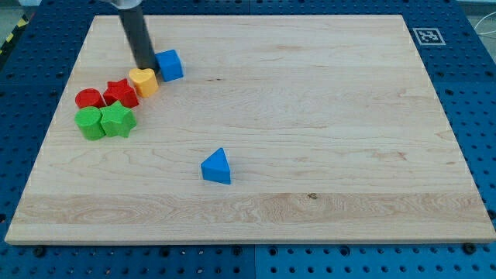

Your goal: Move yellow heart to the center

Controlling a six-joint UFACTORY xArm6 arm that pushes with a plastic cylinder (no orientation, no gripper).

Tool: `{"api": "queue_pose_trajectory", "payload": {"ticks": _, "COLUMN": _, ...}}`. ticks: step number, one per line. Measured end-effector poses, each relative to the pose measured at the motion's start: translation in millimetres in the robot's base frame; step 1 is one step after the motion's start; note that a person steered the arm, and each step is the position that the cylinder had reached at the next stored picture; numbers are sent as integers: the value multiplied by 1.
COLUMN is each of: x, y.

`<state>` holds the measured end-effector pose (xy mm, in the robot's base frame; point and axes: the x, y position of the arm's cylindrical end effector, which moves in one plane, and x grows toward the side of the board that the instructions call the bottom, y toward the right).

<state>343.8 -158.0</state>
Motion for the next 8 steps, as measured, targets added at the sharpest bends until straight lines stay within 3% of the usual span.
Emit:
{"api": "queue_pose_trajectory", "payload": {"ticks": 2, "x": 0, "y": 50}}
{"api": "queue_pose_trajectory", "payload": {"ticks": 3, "x": 0, "y": 46}}
{"api": "queue_pose_trajectory", "payload": {"ticks": 8, "x": 0, "y": -47}}
